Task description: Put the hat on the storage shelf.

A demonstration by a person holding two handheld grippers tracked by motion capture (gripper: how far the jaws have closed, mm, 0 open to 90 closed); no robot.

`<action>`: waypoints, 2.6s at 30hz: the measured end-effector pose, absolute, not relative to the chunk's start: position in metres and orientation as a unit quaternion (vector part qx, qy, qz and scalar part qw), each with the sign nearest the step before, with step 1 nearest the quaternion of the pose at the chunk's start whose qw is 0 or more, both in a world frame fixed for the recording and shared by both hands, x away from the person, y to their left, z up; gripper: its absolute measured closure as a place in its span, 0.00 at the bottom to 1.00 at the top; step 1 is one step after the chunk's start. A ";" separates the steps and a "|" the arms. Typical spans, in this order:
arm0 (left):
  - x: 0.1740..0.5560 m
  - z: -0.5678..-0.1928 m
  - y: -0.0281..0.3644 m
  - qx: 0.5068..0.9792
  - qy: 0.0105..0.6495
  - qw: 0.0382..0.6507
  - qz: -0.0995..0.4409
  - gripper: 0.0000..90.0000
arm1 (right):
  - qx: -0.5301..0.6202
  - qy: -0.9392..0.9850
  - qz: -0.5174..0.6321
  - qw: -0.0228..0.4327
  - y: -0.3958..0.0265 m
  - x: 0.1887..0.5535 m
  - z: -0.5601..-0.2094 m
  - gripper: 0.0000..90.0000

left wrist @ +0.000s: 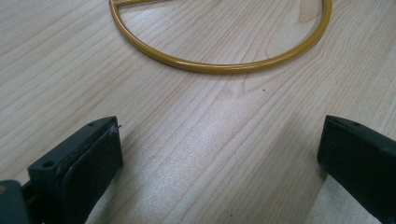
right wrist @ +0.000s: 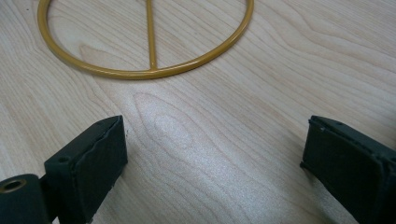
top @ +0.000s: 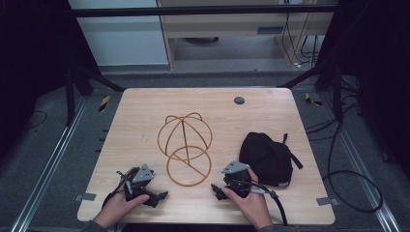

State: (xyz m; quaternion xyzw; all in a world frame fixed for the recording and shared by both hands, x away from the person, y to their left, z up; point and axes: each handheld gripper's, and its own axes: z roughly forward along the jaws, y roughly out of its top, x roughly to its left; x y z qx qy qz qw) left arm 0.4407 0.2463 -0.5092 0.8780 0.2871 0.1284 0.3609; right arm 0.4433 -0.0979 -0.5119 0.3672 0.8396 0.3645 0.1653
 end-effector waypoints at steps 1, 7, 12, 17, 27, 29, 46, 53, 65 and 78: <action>0.441 -0.509 0.246 0.878 0.287 0.361 0.129 0.00 | 0.368 0.839 0.364 0.165 -0.098 0.443 -0.512 0.07; 0.441 -0.509 0.246 0.878 0.287 0.361 0.128 0.00 | 0.369 0.839 0.365 0.165 -0.098 0.444 -0.512 0.07; 0.441 -0.509 0.246 0.878 0.287 0.361 0.128 0.00 | 0.370 0.839 0.364 0.165 -0.098 0.443 -0.512 0.07; 0.441 -0.509 0.246 0.878 0.287 0.361 0.129 0.00 | 0.363 0.841 0.363 0.171 -0.096 0.437 -0.511 0.10; 0.441 -0.509 0.246 0.878 0.288 0.361 0.129 0.00 | 0.362 0.828 0.382 0.193 -0.099 0.422 -0.484 0.11; 0.441 -0.509 0.246 0.878 0.288 0.361 0.129 0.00 | 0.361 0.826 0.385 0.195 -0.100 0.422 -0.482 0.11; 0.440 -0.509 0.246 0.878 0.289 0.360 0.129 0.00 | 0.351 0.840 0.351 0.220 -0.129 0.415 -0.397 0.16; 0.440 -0.509 0.246 0.878 0.288 0.361 0.129 0.00 | 0.346 0.867 0.293 0.207 -0.142 0.427 -0.377 0.22; 0.439 -0.509 0.246 0.877 0.289 0.361 0.128 0.00 | 0.370 0.880 0.218 0.203 -0.186 0.455 -0.344 0.23; 0.439 -0.509 0.246 0.877 0.288 0.362 0.129 0.00 | 0.404 0.881 0.174 0.174 -0.219 0.488 -0.342 0.22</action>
